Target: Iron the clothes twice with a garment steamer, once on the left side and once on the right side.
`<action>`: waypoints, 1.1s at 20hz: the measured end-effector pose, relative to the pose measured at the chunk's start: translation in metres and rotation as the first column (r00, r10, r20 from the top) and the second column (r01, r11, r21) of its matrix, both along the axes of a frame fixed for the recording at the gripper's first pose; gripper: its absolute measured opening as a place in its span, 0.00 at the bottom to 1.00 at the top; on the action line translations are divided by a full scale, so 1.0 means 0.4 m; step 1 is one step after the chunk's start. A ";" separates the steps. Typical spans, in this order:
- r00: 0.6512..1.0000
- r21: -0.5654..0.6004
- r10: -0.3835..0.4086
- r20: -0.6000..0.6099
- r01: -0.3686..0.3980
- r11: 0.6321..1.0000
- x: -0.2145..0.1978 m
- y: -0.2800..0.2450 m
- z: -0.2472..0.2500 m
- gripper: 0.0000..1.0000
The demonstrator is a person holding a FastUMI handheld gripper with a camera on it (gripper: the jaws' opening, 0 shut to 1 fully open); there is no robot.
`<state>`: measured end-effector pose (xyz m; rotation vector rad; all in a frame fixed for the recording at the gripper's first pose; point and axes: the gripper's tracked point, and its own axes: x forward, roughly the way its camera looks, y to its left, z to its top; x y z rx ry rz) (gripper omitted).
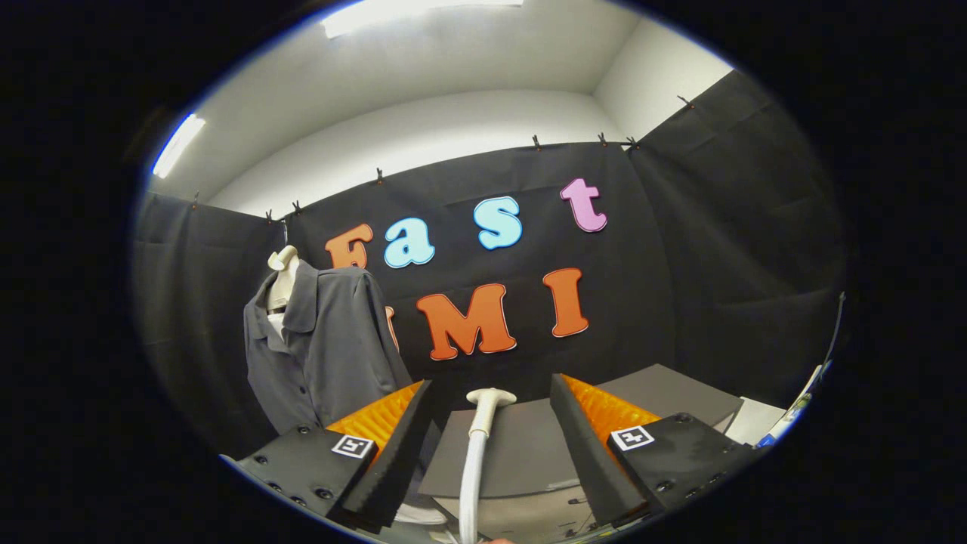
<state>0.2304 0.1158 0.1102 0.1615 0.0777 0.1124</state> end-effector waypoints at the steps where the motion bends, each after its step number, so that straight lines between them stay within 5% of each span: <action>1: 1.000 0.007 0.002 -0.016 -0.002 1.000 0.044 0.031 -0.006 0.98; 5: 0.995 -0.036 -0.038 -0.090 0.035 0.999 0.220 0.088 -0.053 0.98; 12: 0.954 -0.188 -0.048 -0.295 -0.009 0.982 0.472 0.174 -0.249 0.98; 22: 0.769 -0.185 -0.078 -0.634 -0.053 0.981 0.668 0.161 -0.644 0.99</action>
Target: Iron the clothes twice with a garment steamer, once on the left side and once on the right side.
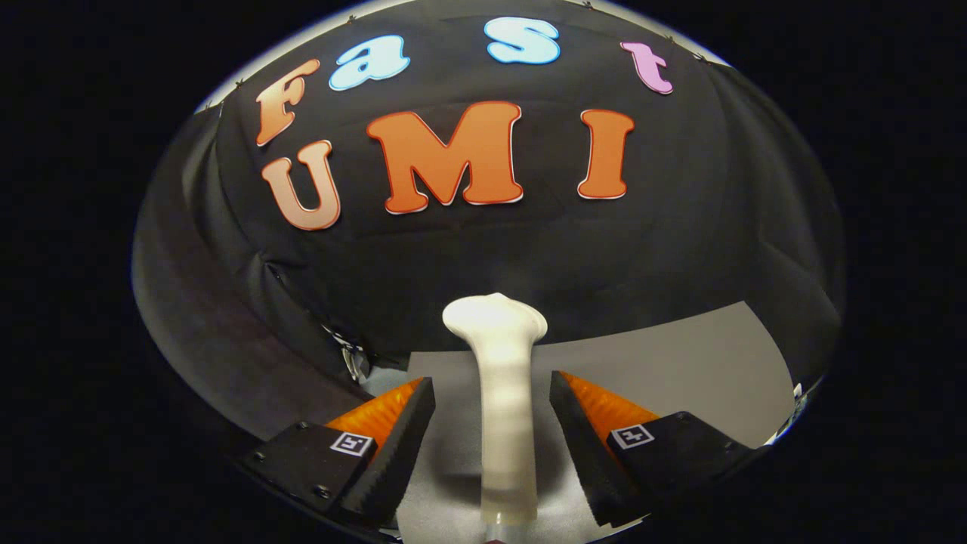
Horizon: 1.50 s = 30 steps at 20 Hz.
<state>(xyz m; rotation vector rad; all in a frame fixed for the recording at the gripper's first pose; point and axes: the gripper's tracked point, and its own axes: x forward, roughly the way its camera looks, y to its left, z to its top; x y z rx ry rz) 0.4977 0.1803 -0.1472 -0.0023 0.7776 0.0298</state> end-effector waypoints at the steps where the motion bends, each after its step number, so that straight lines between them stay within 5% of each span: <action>1: 0.999 -0.006 0.002 -0.035 -0.002 1.000 0.004 -0.003 -0.029 0.99; 7: 0.988 0.046 -0.007 -0.155 0.014 0.999 0.002 -0.005 -0.106 0.90; 11: 0.984 0.148 -0.042 -0.173 0.068 0.987 -0.010 -0.017 -0.124 0.48; 12: 0.986 0.166 -0.041 -0.160 0.067 0.984 -0.012 -0.012 -0.110 0.44; 19: 0.993 0.117 -0.036 0.110 0.023 0.993 -0.106 -0.027 0.039 0.40; 30: 0.883 0.012 -0.040 0.468 0.038 0.999 -0.415 -0.038 0.211 0.40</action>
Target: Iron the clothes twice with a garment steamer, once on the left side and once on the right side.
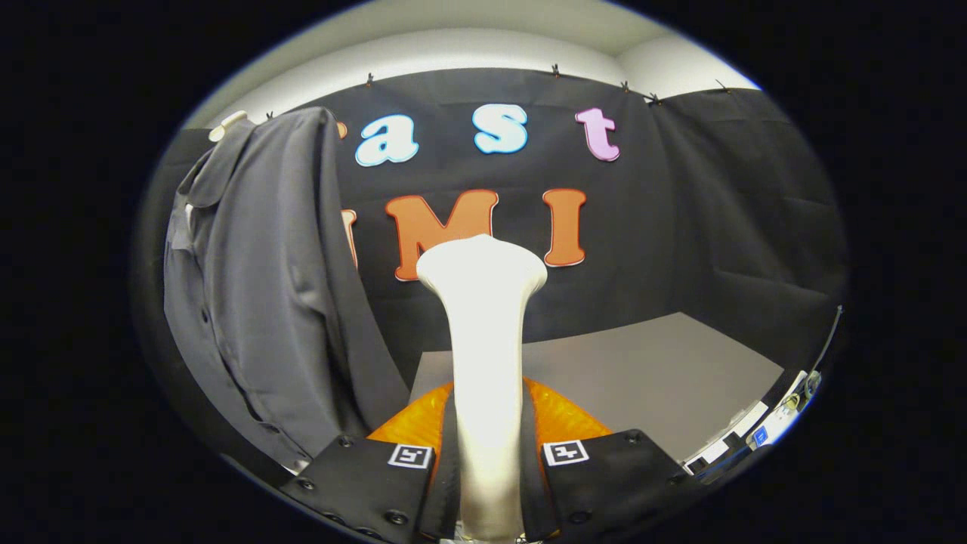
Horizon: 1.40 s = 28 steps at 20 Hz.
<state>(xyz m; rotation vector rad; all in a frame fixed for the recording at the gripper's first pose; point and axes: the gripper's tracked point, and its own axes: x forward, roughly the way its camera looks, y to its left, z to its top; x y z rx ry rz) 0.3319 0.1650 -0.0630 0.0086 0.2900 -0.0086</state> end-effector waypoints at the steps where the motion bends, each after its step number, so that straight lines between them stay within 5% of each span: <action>1: 1.000 -0.011 0.007 0.028 -0.007 1.000 -0.037 0.003 0.019 0.40; 12: 0.971 -0.050 0.019 0.240 -0.007 0.999 -0.394 0.147 0.142 0.40; 18: 0.919 -0.067 0.191 0.344 -0.179 0.982 -0.437 0.367 0.251 0.39; 28: 0.825 -0.103 0.456 0.332 -0.449 0.887 -0.442 0.858 0.165 0.39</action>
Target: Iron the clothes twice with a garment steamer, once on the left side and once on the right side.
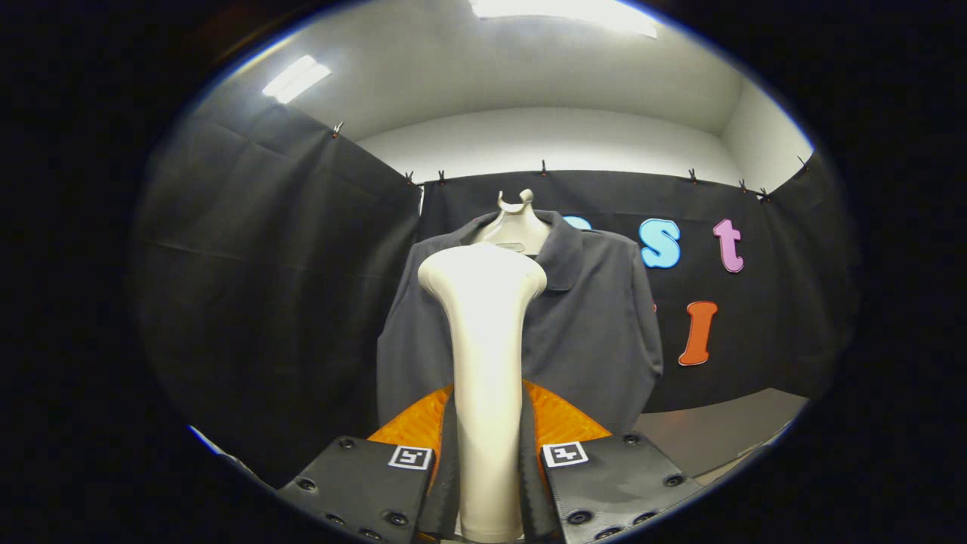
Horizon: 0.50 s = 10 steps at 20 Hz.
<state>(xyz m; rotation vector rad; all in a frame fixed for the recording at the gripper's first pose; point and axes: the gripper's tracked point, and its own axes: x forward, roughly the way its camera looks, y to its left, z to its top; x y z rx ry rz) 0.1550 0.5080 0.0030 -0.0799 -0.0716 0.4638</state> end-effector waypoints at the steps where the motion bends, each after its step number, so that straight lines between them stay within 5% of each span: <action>1: 1.000 -0.003 0.005 -0.004 -0.005 1.000 -0.004 0.034 -0.015 0.39; 10: 0.998 0.012 -0.016 -0.066 0.017 1.000 0.103 0.230 -0.126 0.39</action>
